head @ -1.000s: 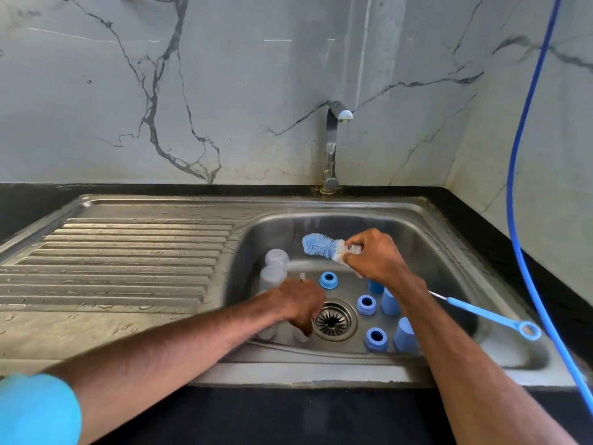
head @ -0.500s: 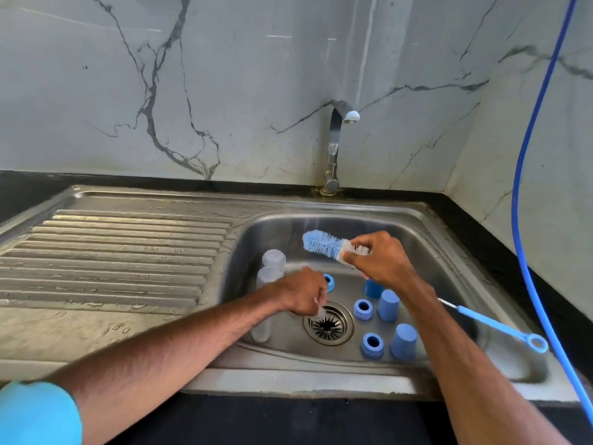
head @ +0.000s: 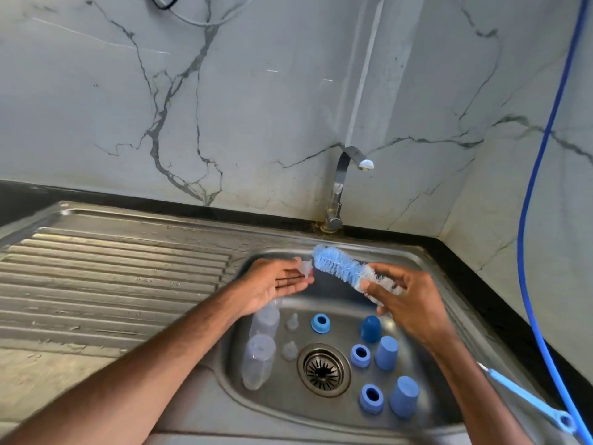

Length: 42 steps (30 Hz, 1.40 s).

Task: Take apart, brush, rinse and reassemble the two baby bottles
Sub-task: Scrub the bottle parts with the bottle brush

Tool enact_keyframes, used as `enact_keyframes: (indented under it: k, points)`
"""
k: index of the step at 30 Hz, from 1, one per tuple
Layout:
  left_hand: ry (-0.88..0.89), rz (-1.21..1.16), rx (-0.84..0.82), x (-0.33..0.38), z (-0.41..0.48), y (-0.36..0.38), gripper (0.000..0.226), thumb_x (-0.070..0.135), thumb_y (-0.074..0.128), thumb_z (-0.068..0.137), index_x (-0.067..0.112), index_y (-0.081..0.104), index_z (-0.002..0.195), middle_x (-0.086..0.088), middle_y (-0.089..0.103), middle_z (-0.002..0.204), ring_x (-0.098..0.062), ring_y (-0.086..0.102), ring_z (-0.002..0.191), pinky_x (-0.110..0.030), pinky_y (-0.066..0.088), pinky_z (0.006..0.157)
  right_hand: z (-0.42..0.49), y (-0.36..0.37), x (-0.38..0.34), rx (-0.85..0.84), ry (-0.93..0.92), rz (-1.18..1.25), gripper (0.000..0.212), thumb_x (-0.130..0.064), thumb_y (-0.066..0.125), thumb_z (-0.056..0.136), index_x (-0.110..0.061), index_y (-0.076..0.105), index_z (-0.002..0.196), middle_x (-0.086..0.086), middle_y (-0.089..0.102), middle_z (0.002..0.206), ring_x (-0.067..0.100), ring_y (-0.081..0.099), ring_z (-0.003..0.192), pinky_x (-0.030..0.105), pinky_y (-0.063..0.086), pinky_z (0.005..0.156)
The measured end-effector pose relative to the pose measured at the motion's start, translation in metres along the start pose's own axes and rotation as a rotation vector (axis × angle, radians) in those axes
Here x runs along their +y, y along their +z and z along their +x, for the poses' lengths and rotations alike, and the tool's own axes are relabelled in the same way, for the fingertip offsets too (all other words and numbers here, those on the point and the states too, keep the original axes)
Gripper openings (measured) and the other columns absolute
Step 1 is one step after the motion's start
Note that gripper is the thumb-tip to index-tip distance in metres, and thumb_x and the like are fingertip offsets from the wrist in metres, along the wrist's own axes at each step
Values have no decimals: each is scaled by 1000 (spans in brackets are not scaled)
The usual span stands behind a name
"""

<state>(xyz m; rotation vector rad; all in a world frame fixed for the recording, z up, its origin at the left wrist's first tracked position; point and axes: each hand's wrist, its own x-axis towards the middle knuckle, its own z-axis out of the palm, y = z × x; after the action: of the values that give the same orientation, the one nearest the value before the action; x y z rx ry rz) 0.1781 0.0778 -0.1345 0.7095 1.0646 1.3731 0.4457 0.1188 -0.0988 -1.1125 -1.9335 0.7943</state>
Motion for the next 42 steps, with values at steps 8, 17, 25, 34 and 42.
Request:
enact_keyframes:
  k: [8, 17, 25, 34, 42]
  points:
    - [18, -139, 27, 10, 2, 0, 37, 21, 73, 93, -4, 68, 119, -18, 75, 96, -18, 70, 70, -25, 59, 62, -6, 1, -11, -73, -46, -25, 34, -27, 84, 82, -39, 77, 113, -25, 77, 101, 16, 74, 66, 29, 61, 55]
    - [44, -32, 44, 10, -3, 3, 44, 30, 83, 84, 1, 72, 115, -19, 77, 103, -23, 75, 82, -29, 61, 69, -8, 2, -13, -12, -41, -110, 28, -26, 83, 85, -45, 74, 104, -22, 75, 73, 3, 64, 49, 13, 44, 42]
    - [27, -62, -123, 9, -11, 12, 29, 18, 66, 97, 2, 71, 121, -20, 74, 117, -27, 74, 104, -34, 63, 85, -8, 5, -10, 43, 138, 26, 17, -21, 83, 87, -31, 80, 100, -10, 76, 70, 4, 55, 44, 19, 42, 44]
    - [9, -109, 46, -1, -12, 27, 28, 20, 69, 95, 0, 69, 116, -18, 77, 105, -25, 77, 93, -30, 64, 72, -7, 7, -11, -123, 246, -288, 50, -62, 66, 91, -24, 69, 123, -3, 75, 106, 14, 74, 86, 40, 62, 79]
    - [26, -193, 183, -3, -14, 40, 28, 21, 74, 92, 0, 71, 109, -17, 79, 94, -21, 78, 79, -24, 62, 62, -11, 32, -14, -23, -149, -458, 59, -52, 84, 79, -27, 65, 128, -13, 62, 117, 7, 61, 107, 28, 51, 91]
